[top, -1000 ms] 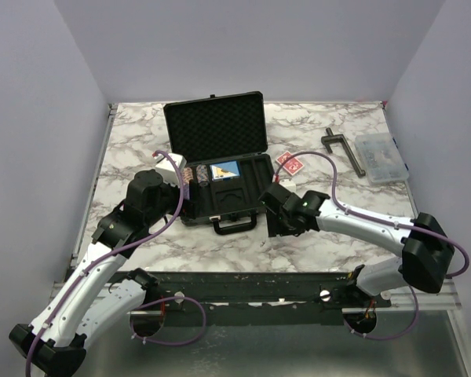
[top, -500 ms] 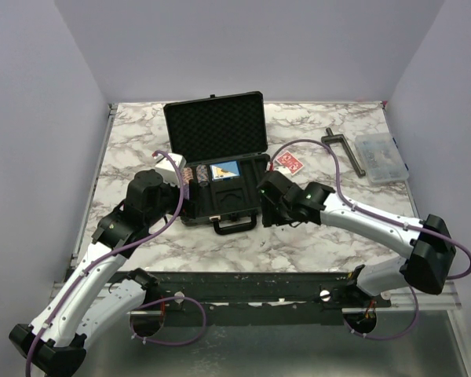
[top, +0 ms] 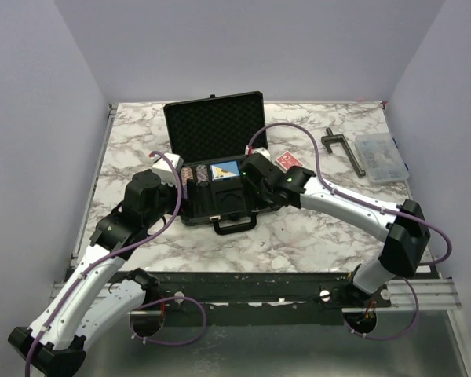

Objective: Pack up texas hold em set

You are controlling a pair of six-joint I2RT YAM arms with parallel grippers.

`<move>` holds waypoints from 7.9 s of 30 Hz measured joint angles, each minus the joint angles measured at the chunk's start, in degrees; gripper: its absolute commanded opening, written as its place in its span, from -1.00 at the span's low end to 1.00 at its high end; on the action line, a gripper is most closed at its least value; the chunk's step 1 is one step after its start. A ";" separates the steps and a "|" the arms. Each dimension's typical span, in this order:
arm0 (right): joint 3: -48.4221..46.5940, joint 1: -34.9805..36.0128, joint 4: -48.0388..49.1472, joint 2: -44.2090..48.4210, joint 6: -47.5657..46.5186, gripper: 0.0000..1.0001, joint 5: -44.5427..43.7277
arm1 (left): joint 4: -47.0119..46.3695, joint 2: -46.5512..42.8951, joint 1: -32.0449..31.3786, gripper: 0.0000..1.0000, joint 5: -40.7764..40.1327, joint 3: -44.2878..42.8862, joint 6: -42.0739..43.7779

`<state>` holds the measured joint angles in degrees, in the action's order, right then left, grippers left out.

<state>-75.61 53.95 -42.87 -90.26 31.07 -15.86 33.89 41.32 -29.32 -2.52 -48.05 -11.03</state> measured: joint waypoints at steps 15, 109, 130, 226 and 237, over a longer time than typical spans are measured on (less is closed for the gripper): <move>-12.44 0.00 1.66 -13.68 -1.64 -0.99 0.79 | -0.04 -1.90 0.00 0.80 -2.62 0.28 0.00; -22.12 -0.02 -4.76 -26.67 -1.11 0.22 -1.05 | -0.39 -3.02 0.00 0.80 -4.61 0.66 0.00; -17.59 -0.09 2.05 -26.08 -2.36 -0.02 2.89 | -0.39 -3.02 0.00 0.80 -4.63 0.66 0.02; -19.02 -0.02 -3.67 -27.08 -4.20 -0.99 -3.37 | -0.39 -3.02 0.00 0.81 -4.63 0.68 0.17; -19.02 -0.13 -3.41 -27.08 -5.22 -0.99 -2.56 | -0.39 -3.02 0.00 0.80 -4.63 0.68 0.17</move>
<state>-94.63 53.82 -46.28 -117.34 25.85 -18.41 33.50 38.30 -29.32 -7.16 -47.37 -10.85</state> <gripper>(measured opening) 0.006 0.901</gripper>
